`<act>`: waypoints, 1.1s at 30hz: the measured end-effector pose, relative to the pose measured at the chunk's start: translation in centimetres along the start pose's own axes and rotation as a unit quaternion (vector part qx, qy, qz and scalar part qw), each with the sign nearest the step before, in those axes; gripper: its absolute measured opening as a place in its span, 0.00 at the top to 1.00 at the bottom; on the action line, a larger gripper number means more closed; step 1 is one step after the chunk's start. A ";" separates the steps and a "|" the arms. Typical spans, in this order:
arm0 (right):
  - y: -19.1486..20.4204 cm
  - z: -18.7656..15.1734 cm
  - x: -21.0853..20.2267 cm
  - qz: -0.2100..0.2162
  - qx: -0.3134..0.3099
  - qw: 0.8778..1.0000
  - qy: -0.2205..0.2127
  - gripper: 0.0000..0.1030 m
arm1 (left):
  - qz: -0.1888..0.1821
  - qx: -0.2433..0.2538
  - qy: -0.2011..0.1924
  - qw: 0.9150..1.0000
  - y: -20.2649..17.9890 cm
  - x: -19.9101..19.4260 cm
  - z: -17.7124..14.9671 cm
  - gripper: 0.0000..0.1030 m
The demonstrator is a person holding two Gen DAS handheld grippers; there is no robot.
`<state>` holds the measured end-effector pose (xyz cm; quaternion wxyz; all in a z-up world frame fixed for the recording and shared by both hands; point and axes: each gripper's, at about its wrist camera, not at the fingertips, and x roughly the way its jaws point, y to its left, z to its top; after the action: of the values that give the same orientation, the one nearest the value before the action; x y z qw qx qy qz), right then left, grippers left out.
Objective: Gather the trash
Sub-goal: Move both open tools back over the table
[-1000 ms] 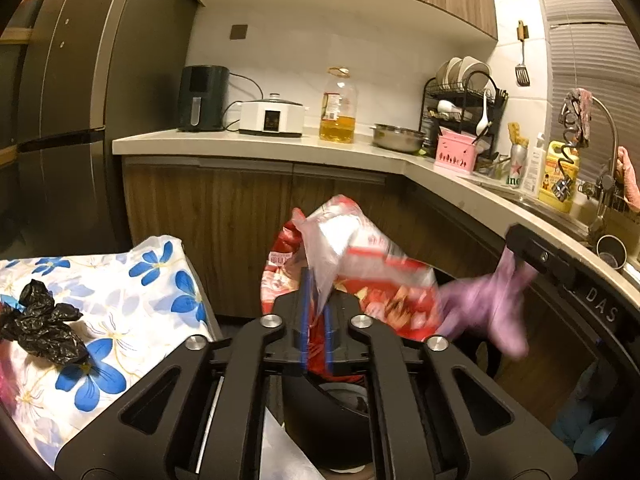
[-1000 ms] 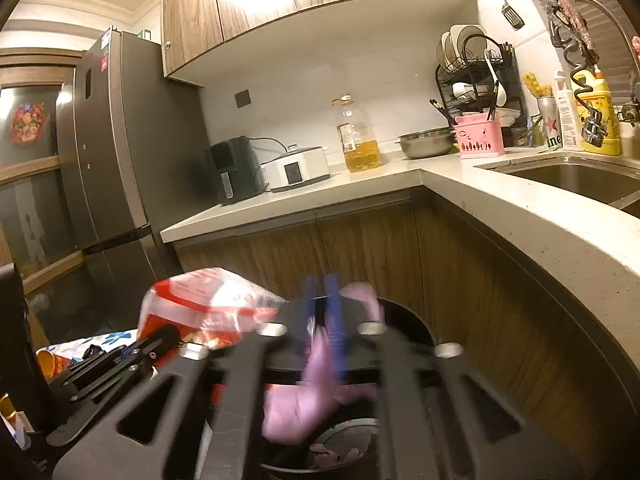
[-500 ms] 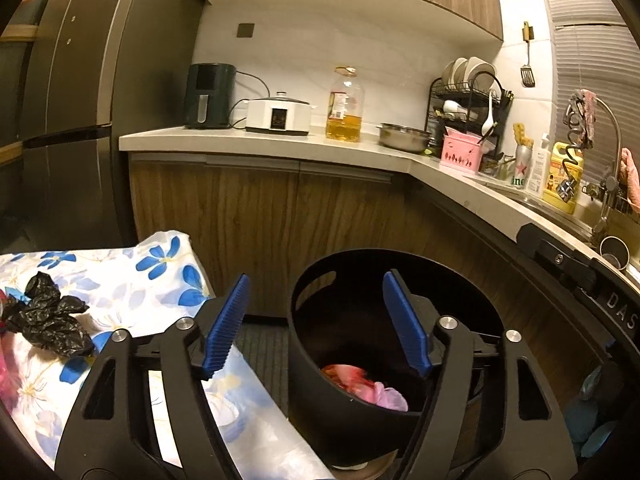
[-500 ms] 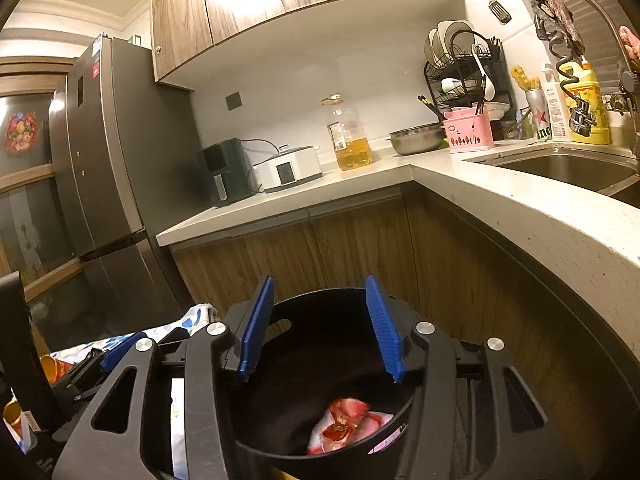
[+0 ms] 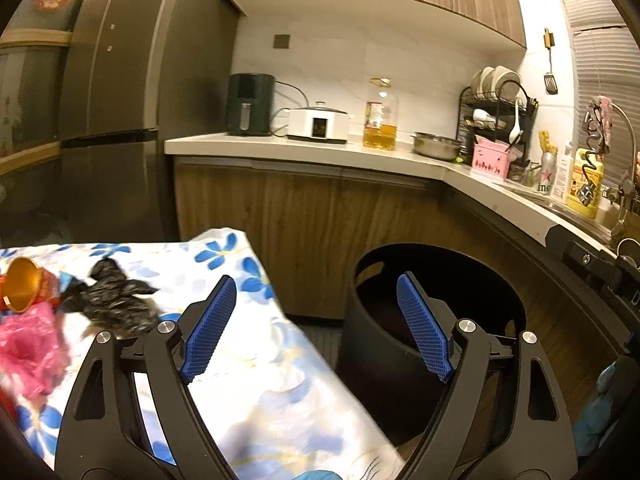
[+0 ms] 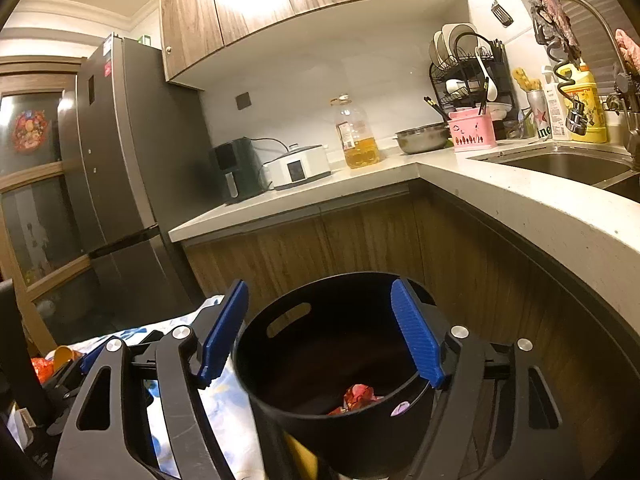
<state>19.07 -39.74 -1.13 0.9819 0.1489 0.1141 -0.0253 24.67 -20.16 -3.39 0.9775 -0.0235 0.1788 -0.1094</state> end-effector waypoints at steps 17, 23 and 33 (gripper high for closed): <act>5.2 -3.0 -4.2 0.015 -0.029 0.999 0.021 0.26 | 0.092 -0.015 -0.026 0.995 5.9 -9.4 -3.1 0.20; 7.6 -4.3 -5.1 0.037 -0.042 0.998 0.032 0.26 | 0.137 -0.036 -0.032 0.989 9.5 -12.6 -4.2 0.20; 11.7 -6.6 -5.7 0.080 -0.059 0.994 0.054 0.26 | 0.243 -0.058 -0.047 0.967 15.4 -16.8 -6.2 0.20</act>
<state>13.10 -26.52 -2.56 0.9802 0.1007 0.1565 0.0682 10.33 -1.48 -4.75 0.9789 -0.0414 0.1392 0.1436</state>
